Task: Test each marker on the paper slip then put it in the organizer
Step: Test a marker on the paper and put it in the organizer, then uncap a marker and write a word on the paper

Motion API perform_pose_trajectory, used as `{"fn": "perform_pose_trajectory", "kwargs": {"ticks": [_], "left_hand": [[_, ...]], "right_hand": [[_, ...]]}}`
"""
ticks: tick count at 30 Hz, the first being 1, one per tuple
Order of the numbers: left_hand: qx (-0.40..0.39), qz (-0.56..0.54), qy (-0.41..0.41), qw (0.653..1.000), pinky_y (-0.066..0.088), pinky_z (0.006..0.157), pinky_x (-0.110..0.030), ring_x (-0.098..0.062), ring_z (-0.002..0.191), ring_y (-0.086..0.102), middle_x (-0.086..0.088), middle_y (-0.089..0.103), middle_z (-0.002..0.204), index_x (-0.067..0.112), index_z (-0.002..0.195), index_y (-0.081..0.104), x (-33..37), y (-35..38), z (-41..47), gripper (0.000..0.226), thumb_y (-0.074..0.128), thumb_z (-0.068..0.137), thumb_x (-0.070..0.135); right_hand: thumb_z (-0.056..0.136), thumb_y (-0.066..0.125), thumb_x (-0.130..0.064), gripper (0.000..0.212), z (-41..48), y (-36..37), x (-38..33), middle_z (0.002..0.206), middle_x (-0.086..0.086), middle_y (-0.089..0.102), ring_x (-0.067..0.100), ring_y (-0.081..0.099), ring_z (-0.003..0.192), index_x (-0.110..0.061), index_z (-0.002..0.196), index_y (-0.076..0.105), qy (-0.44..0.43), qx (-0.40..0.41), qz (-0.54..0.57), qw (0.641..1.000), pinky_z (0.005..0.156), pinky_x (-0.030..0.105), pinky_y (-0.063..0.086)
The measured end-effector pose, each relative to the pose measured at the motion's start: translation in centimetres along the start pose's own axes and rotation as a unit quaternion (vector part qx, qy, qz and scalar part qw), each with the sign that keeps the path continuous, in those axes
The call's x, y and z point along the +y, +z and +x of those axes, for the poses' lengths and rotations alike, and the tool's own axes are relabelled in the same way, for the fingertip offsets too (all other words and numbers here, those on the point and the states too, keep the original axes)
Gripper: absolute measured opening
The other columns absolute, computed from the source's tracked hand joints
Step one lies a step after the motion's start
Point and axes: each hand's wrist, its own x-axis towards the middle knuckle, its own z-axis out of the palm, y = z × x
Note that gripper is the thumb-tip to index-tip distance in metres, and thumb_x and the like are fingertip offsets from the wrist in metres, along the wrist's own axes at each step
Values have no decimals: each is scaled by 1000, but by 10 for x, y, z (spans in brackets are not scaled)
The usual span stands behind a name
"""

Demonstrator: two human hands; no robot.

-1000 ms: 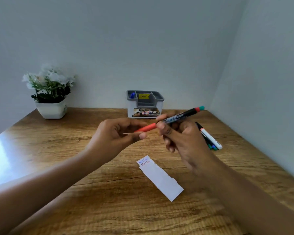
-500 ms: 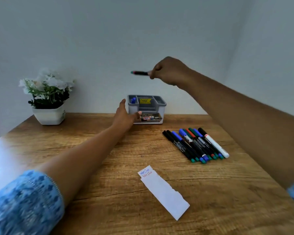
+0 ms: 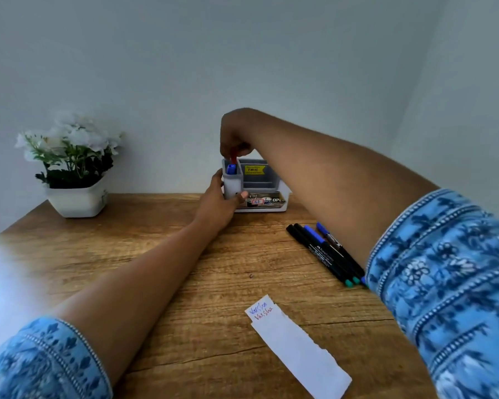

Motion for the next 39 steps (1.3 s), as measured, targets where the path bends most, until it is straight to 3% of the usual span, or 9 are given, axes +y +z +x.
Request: {"fn": "perform_pose_trajectory", "kwargs": {"ticks": [3,6,11,17,24,29,35,37,39], "left_hand": [[0,7,-1,1000,43,101,-37,-25,132,45,-4,42,148,24,150,19,2,-1,-1,72,62,92,27],[-11,5,-7,1000,43,101,-38,-24,131,45,-4,42,148,24,149,20,3,-2,-3,71,62,92,27],[-16,-7,-16,1000,40,103,-37,-24,132,43,-5,41,148,22,149,22,8,-4,-11,68,61,93,27],[-30,18,-59,998,39,105,-41,-27,135,40,-7,36,152,19,151,21,14,-11,-39,71,61,93,30],[-130,207,1,970,41,98,-31,-17,118,52,-1,56,134,29,136,48,12,-44,-112,49,62,90,40],[-175,258,30,950,32,111,-38,-18,134,39,3,42,148,39,142,36,11,-53,-127,56,59,90,43],[-219,290,152,919,20,117,-47,-14,147,9,12,13,159,46,149,11,18,-49,-135,64,43,93,51],[-195,308,208,908,31,111,-38,-12,141,25,11,31,152,42,146,24,21,-48,-135,53,35,95,51],[-151,306,243,908,41,86,-27,-10,111,49,7,57,125,36,134,44,25,-50,-135,52,26,91,57]], "right_hand": [[93,55,-25,20,-10,-1,7,78,5,54,13,50,61,-6,87,53,-6,31,122,992,56,21,42],[89,59,-37,32,-41,-7,26,75,4,59,13,52,58,-6,95,60,-27,136,204,969,51,22,41],[86,60,-44,36,-113,19,70,85,2,70,16,62,71,-9,92,68,-37,233,161,958,65,28,48],[82,65,-37,15,-184,96,117,86,-2,67,15,60,80,-23,86,68,15,188,87,978,65,26,39],[77,70,-42,16,-181,145,133,93,-5,68,13,58,84,-27,81,69,56,155,47,985,54,24,35],[80,66,-38,15,-179,150,123,90,-5,67,9,55,83,-24,83,70,34,141,38,989,65,26,43],[74,72,-32,10,-204,139,115,65,-15,57,0,52,60,-25,80,70,-65,192,118,972,50,10,33],[73,74,-33,8,-211,134,116,69,-17,63,-4,53,61,-28,79,71,-90,203,162,961,49,8,35],[72,76,-34,10,-214,133,119,74,-15,68,-4,58,66,-28,79,73,-98,215,210,949,53,7,36]]}}
